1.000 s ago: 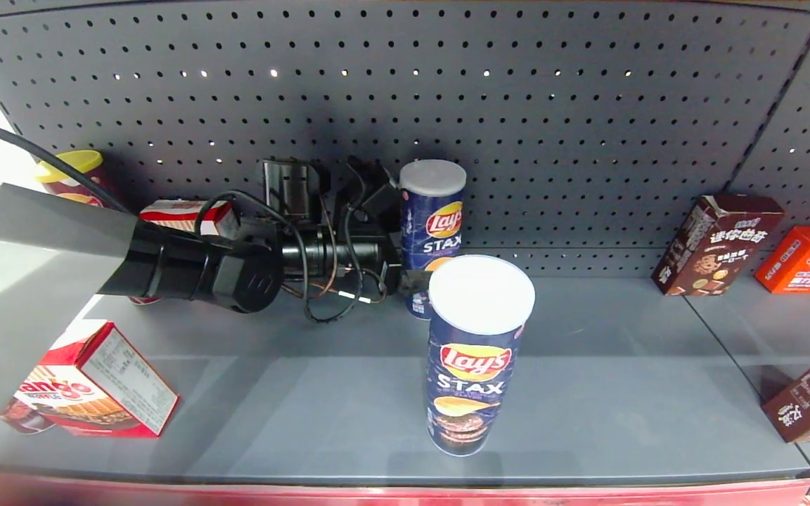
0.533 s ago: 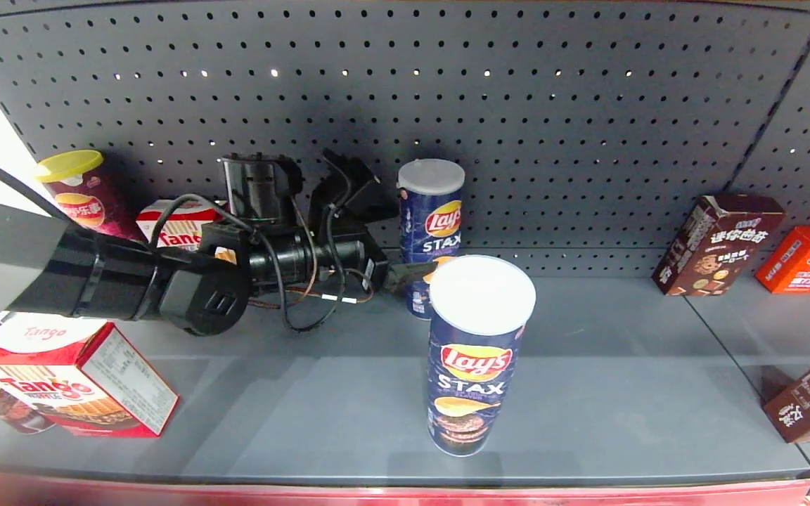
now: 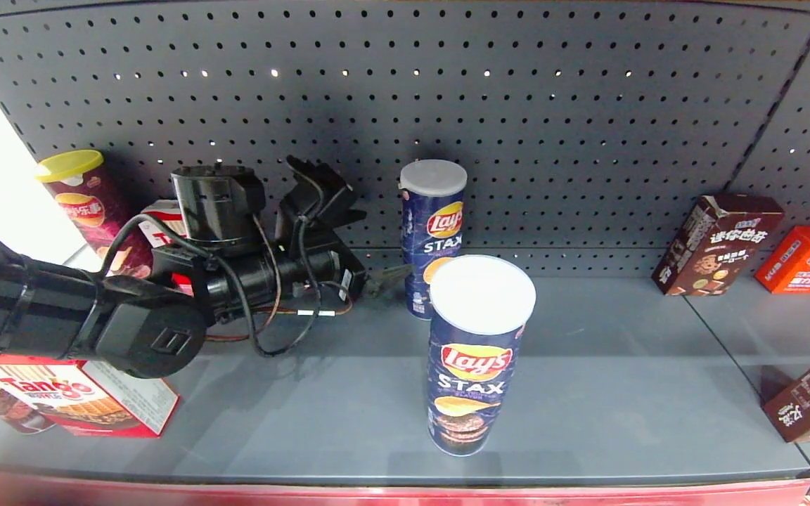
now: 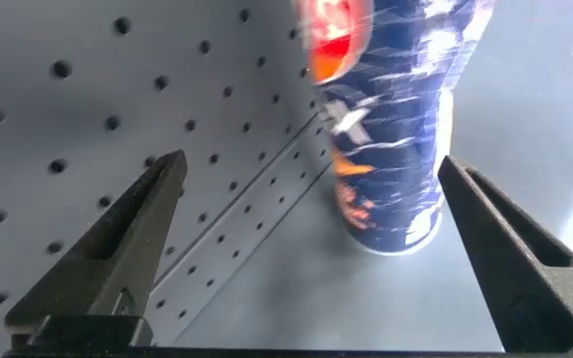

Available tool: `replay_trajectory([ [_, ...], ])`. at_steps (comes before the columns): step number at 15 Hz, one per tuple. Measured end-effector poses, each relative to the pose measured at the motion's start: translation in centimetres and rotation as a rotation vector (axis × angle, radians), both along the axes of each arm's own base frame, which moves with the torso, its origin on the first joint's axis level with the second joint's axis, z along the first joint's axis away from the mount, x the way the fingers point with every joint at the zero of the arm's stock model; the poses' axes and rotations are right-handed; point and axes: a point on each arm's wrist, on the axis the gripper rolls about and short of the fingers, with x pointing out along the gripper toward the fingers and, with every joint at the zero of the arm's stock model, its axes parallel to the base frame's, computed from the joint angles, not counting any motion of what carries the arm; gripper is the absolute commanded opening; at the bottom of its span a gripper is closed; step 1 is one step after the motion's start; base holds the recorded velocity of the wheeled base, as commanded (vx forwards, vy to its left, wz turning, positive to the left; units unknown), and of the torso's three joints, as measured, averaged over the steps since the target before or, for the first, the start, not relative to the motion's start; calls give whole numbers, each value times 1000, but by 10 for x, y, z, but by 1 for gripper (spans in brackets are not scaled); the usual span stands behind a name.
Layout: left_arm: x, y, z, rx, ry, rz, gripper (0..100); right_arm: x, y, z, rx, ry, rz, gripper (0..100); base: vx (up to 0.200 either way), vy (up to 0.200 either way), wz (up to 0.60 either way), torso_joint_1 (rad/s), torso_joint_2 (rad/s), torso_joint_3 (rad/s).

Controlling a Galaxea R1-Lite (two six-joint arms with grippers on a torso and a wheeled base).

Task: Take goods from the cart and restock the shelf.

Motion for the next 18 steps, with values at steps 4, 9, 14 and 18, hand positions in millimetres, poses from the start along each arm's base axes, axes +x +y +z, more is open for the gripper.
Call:
replay_trajectory([
  [4, -1, -1, 9, -29, -26, 11, 100, 0, 0, 0, 0, 0, 1, 100, 0, 0, 0, 0, 0, 0],
  [9, 0, -3, 15, -38, -44, 14, 100, 0, 0, 0, 0, 0, 1, 100, 0, 0, 0, 0, 0, 0],
  [14, 2, -1, 14, -37, -41, 34, 100, 0, 0, 0, 0, 0, 0, 100, 0, 0, 0, 0, 0, 0],
  [18, 3, 1, 13, -35, -40, 54, 100, 0, 0, 0, 0, 0, 0, 100, 0, 0, 0, 0, 0, 0],
])
